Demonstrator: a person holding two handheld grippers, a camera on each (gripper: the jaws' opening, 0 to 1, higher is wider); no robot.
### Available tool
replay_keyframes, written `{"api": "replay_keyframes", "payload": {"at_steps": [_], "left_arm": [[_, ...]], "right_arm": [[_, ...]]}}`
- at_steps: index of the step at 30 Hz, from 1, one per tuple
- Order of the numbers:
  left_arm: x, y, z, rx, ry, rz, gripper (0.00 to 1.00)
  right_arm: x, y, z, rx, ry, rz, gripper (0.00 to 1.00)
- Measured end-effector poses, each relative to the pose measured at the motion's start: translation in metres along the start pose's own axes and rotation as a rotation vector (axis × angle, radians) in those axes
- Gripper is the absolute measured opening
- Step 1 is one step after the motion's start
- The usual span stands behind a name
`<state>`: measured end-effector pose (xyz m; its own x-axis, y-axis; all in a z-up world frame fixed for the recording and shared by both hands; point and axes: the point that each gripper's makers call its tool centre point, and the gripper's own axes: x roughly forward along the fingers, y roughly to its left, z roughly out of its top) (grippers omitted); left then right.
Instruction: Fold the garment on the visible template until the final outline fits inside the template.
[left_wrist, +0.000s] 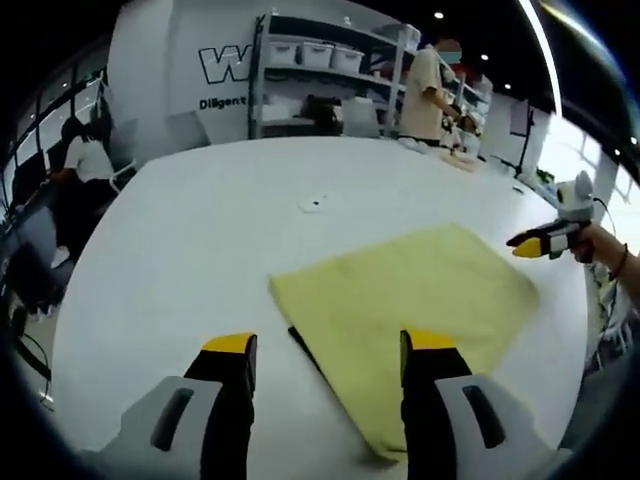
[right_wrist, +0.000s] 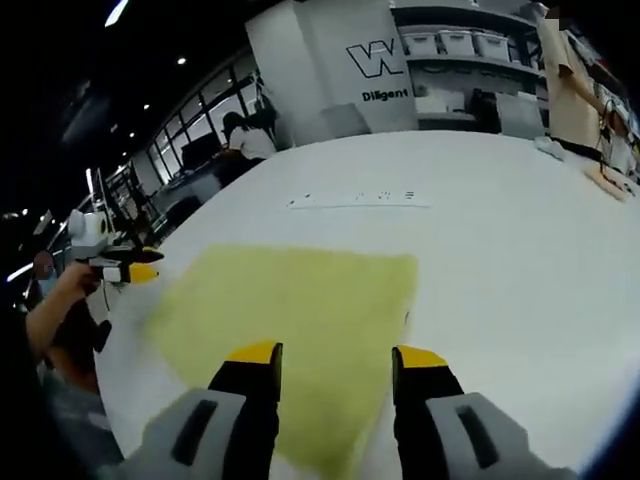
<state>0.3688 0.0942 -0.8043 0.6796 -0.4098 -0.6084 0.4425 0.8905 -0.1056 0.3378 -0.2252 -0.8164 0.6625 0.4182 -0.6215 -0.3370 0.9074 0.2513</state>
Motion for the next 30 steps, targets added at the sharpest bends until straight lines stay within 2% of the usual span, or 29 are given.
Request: {"api": "replay_keyframes", "payload": {"at_steps": [8,10,15,24,28,30], "left_arm": [[-0.01,-0.012,-0.017,0.006,0.012,-0.021,0.57],[-0.013,-0.019,-0.026,0.014,0.025,-0.038,0.57],[-0.018,-0.029,-0.037,-0.011,0.031,-0.062,0.58],[-0.028,-0.034,-0.05,-0.016,0.04,-0.069,0.57],[-0.029,-0.033,-0.059,-0.038,0.049,-0.067,0.56],[-0.03,-0.035,-0.067,-0.044,0.069,-0.071,0.52]], "right_arm": [[-0.012,0.009,-0.013,-0.008,-0.008,0.008,0.43],[-0.016,0.007,-0.021,-0.015,-0.011,-0.008,0.42],[-0.021,0.005,-0.04,-0.018,0.027,-0.021,0.47],[-0.029,0.005,-0.055,-0.031,0.043,-0.019,0.52],[-0.027,0.007,-0.066,-0.054,0.064,-0.003,0.46],[-0.026,0.007,-0.072,-0.069,0.075,-0.002,0.44]]}}
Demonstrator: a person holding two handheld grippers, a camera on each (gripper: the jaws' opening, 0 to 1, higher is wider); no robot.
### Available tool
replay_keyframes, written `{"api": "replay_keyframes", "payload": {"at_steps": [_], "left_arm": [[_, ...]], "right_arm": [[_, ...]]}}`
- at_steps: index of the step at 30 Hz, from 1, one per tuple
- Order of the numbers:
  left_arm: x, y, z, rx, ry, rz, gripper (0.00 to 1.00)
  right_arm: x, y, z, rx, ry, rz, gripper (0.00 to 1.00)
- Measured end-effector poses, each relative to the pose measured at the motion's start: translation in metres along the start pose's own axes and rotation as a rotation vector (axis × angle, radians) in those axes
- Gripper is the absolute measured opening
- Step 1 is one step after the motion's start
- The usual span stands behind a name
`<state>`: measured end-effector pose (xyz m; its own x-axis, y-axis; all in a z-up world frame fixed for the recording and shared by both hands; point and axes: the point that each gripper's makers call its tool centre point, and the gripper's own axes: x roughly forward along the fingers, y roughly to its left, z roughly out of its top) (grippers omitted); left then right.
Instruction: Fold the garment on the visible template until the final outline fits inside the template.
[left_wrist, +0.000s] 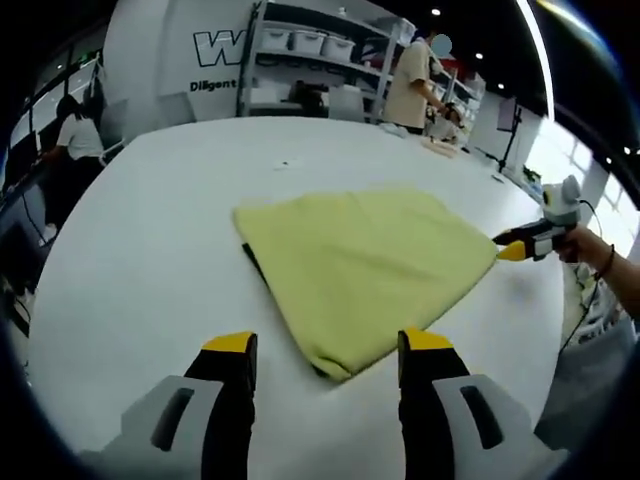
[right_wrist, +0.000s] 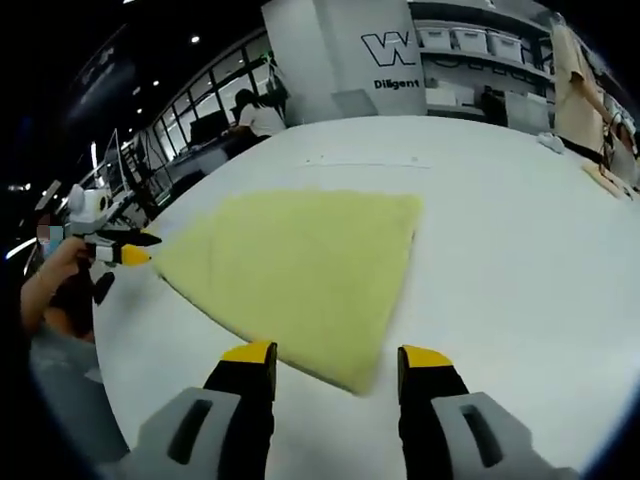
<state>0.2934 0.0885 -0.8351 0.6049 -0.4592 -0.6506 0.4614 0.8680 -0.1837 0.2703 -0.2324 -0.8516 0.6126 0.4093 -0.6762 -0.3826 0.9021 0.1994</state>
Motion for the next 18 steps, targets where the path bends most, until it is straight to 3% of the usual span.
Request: {"api": "replay_keyframes", "payload": {"at_steps": [5,12,16,18], "left_arm": [[0.0,-0.003,-0.016,0.009,0.032,-0.004,0.4],[0.002,-0.004,-0.021,-0.035,0.024,-0.023,0.21],[0.002,-0.003,-0.028,-0.035,0.049,-0.022,0.1],[0.003,-0.006,-0.027,-0.081,0.023,-0.051,0.07]], "right_arm": [[0.001,-0.001,-0.007,-0.009,0.003,0.002,0.34],[-0.002,-0.007,-0.009,-0.011,-0.005,-0.021,0.23],[-0.002,-0.007,-0.01,-0.016,-0.007,-0.019,0.15],[-0.001,-0.009,-0.011,-0.027,-0.005,-0.028,0.13]]}}
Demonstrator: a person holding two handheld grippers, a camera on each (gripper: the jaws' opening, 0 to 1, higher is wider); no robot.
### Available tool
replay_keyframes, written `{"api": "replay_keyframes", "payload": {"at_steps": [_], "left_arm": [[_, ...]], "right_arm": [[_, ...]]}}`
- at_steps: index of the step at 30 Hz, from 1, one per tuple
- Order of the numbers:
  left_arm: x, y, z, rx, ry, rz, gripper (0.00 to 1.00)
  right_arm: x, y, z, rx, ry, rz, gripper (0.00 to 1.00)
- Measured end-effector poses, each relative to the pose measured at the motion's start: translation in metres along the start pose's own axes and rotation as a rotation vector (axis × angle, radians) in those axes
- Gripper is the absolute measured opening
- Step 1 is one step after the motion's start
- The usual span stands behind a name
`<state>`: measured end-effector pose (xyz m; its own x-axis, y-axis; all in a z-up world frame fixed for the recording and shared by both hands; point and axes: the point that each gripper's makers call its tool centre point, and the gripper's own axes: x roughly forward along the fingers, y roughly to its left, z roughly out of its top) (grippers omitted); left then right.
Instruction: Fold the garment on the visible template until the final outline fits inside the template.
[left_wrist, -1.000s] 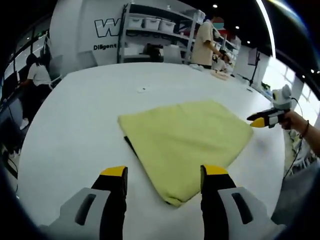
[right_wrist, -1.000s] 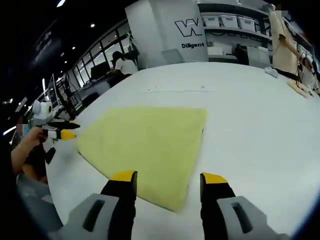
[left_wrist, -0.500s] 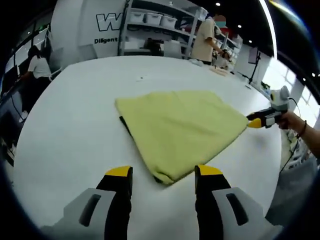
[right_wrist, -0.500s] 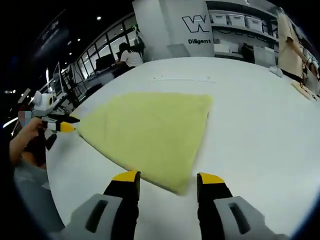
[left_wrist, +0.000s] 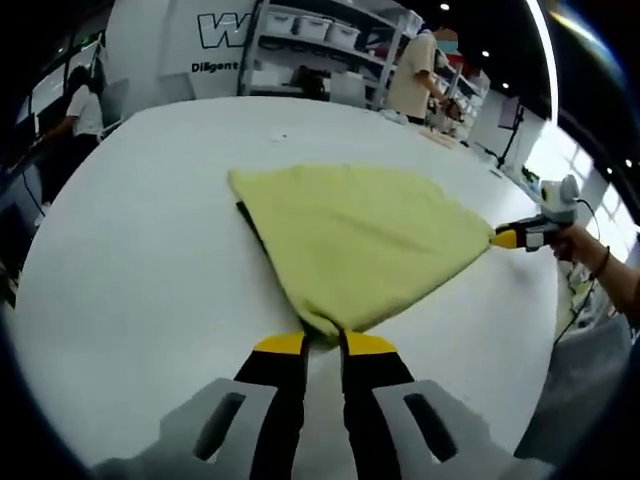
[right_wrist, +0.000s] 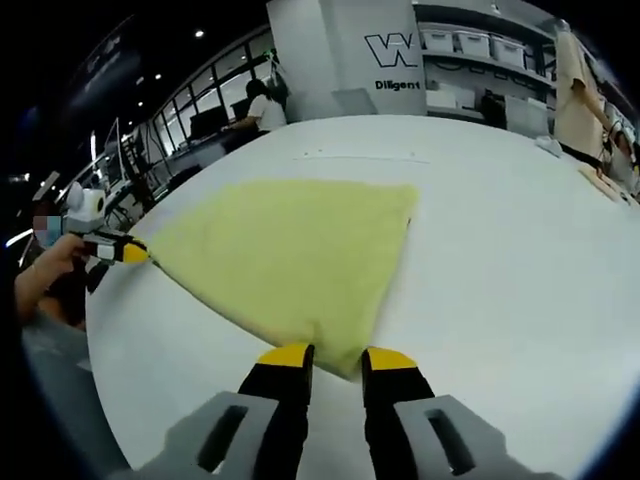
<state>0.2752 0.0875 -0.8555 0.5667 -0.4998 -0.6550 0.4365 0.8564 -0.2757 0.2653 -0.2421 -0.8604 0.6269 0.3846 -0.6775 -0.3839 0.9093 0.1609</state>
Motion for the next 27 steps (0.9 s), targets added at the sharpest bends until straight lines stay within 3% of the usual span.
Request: {"api": "replay_keyframes", "payload": {"at_steps": [8,13,18,21,27], "left_arm": [[0.0,-0.001,0.0,0.032,-0.003,-0.009,0.0],[-0.004,0.004,0.002,0.104,0.001,-0.017,0.0],[-0.011,0.008,0.01,0.247,0.029,-0.029,0.0],[-0.014,0.004,0.019,0.38,0.036,-0.037,0.0],[-0.014,0.004,0.009,0.439,0.084,-0.063,0.0]], "right_arm": [[-0.001,-0.001,0.0,0.001,0.003,-0.006,0.05],[-0.003,-0.001,0.001,-0.007,0.001,-0.002,0.02],[-0.007,-0.001,0.007,-0.009,-0.009,-0.006,0.0],[-0.008,-0.002,0.01,-0.014,-0.013,-0.008,0.0],[-0.007,-0.001,0.004,0.008,0.008,-0.006,0.0]]}}
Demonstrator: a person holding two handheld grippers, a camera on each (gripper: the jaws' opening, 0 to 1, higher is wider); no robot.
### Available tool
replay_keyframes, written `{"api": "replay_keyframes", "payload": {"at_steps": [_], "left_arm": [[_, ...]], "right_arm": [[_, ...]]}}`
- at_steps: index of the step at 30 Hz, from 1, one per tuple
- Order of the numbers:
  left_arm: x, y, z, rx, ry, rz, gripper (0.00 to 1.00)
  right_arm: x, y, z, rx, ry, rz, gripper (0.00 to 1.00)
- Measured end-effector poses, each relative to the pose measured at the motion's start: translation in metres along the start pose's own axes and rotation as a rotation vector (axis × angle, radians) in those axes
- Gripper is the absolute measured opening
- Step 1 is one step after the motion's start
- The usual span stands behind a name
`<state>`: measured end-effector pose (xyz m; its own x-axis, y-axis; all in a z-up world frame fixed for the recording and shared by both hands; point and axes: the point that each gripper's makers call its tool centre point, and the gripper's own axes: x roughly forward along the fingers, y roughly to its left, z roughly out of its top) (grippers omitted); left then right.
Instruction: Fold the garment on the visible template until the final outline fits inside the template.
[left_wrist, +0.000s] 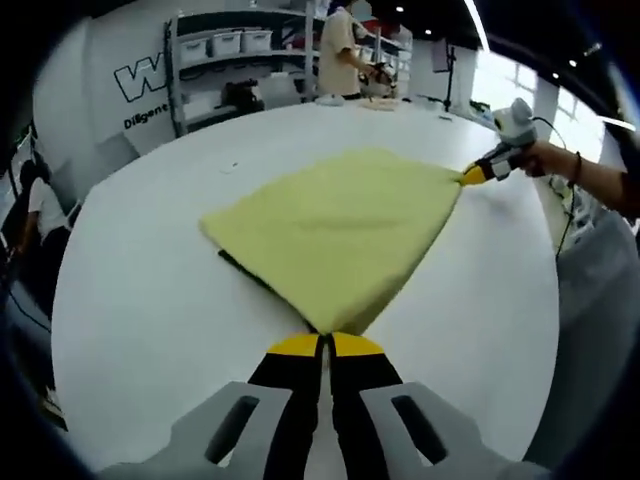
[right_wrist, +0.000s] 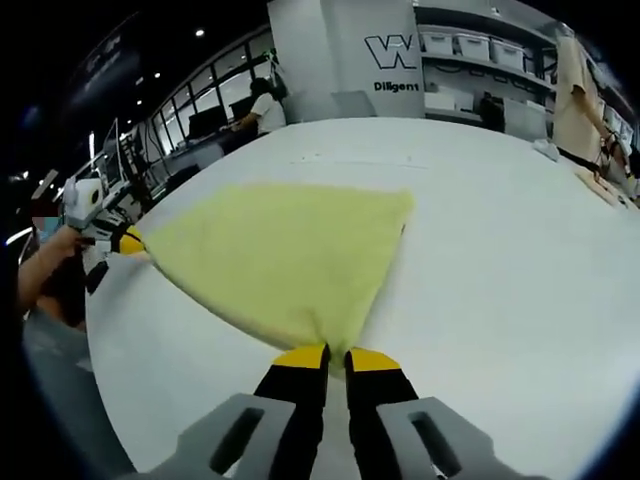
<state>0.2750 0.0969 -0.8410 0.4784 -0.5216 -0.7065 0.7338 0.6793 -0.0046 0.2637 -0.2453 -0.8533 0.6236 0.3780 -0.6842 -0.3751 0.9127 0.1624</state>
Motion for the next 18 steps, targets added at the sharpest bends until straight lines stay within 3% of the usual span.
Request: {"api": "replay_keyframes", "payload": {"at_steps": [6,18], "left_arm": [[0.007,-0.003,-0.011,0.064,0.051,-0.004,0.0],[0.01,-0.01,-0.018,0.083,0.084,0.01,0.0]], "right_arm": [[0.0,0.001,-0.003,-0.004,0.014,0.0,0.0],[-0.001,-0.003,-0.007,-0.016,0.035,-0.015,0.01]]}}
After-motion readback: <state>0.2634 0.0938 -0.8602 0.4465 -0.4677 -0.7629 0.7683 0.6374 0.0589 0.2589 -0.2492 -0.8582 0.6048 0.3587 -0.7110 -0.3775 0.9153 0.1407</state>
